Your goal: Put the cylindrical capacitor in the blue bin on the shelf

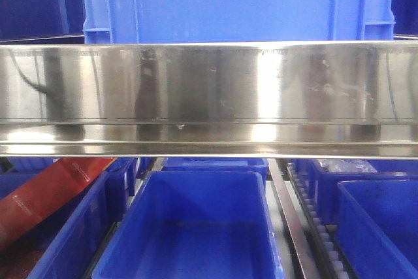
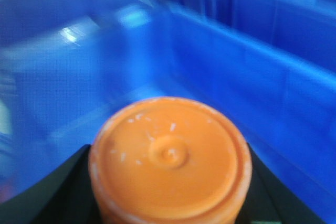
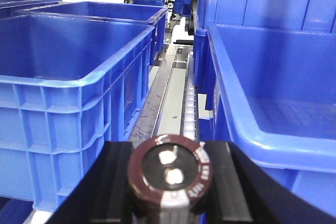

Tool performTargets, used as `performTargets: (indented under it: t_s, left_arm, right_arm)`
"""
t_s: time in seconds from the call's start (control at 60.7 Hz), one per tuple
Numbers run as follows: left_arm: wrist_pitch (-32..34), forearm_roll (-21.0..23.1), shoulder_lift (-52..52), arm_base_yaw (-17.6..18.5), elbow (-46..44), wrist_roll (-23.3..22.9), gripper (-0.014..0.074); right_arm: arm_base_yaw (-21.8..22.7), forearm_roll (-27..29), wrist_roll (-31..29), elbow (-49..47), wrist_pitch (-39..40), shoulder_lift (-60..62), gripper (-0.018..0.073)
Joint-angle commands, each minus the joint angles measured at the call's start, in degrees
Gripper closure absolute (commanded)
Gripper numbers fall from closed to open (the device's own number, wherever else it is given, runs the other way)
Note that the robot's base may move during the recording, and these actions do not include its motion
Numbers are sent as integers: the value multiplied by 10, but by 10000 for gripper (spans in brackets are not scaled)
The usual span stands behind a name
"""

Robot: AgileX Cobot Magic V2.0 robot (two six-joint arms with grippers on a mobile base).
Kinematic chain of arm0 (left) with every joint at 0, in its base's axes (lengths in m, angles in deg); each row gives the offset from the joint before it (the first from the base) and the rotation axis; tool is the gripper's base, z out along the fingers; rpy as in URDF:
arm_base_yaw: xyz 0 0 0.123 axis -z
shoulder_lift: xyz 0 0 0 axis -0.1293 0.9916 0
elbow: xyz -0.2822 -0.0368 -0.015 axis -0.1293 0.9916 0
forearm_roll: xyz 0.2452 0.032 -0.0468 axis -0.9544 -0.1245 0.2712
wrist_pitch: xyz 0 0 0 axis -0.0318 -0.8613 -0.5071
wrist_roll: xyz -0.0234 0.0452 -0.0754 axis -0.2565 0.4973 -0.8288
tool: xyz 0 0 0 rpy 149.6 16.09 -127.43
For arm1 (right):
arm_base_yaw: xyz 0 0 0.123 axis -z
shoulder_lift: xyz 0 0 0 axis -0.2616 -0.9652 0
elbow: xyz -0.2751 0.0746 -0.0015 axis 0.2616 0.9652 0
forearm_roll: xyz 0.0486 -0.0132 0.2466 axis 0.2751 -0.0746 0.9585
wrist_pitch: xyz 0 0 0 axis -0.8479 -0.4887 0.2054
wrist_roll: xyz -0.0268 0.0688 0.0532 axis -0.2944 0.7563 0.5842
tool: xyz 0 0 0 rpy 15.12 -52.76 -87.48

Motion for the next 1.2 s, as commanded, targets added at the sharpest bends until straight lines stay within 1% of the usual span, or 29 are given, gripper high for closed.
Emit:
performTargets:
  t_s: [0.0, 0.066, 0.115, 0.148, 0.214, 0.264, 0.329, 0.346, 0.412, 0.428, 0.445, 0.577, 0.593, 0.643, 0.708, 0.791, 0.89, 0.972, 1.021, 1.12, 1.186]
  left_arm:
    - [23, -7, 33, -1, -13, 0, 707]
    - [30, -7, 55, -3, -13, 0, 704]
    - [30, -7, 64, -7, -13, 0, 679]
    - [30, -7, 69, -6, -13, 0, 651]
    - [30, -7, 78, -6, -13, 0, 554]
    - [30, -7, 81, -6, -13, 0, 446]
    - [30, -7, 82, -6, -13, 0, 255]
    - [30, -7, 82, -6, -13, 0, 195]
    - [30, -7, 82, -6, -14, -1, 40]
    - [30, -7, 82, -6, -14, -1, -13]
    - [28, -7, 81, -6, -17, -1, -35]
    - [14, -4, 67, -6, -20, -2, 71]
    - [8, -4, 62, -6, -20, -2, 98]
    - [-2, -4, 52, -6, -20, -2, 134]
    - [-21, -4, 32, -6, -20, -2, 206]
    - [-57, -4, 6, -12, -20, -2, 337]
    - [-101, -7, -28, -20, -20, -2, 514]
    - [-124, -7, -59, -32, -9, -2, 651]
    - [-128, -4, -81, -42, 5, -2, 708]
    - [-128, 13, -130, -62, 54, -2, 707]
    - [-116, 20, -168, -74, 91, -2, 707]
  right_arm:
    - [-1, 1, -4, -5, 17, 2, 721]
    - [-1, 2, -4, -5, 17, 2, 721]
    - [-1, 2, -4, -5, 17, 2, 721]
    - [-1, 2, -4, -5, 17, 2, 721]
    - [-1, 2, -4, -5, 17, 2, 721]
    - [-1, 2, -4, -5, 17, 2, 721]
    - [-1, 2, -4, -5, 17, 2, 721]
    - [-1, 2, -4, -5, 17, 2, 721]
    - [-1, 2, -4, -5, 17, 2, 721]
    - [-1, 2, -4, -5, 17, 2, 721]
    - [-1, 2, -4, -5, 17, 2, 721]
    - [-1, 2, -4, -5, 17, 2, 721]
    - [-1, 2, -4, -5, 17, 2, 721]
    - [-1, 2, -4, -5, 16, 2, 721]
    - [-1, 2, -4, -5, 11, 2, 721]
    - [-1, 2, -4, -5, 9, 2, 721]
    - [-1, 2, -4, -5, 8, 2, 721]
    - [-1, 2, -4, -5, 3, 2, 721]
    - [-1, 2, -4, -5, -1, 2, 721]
    - [-1, 2, -4, -5, -9, 2, 721]
    - [-1, 2, -4, -5, -14, 2, 721]
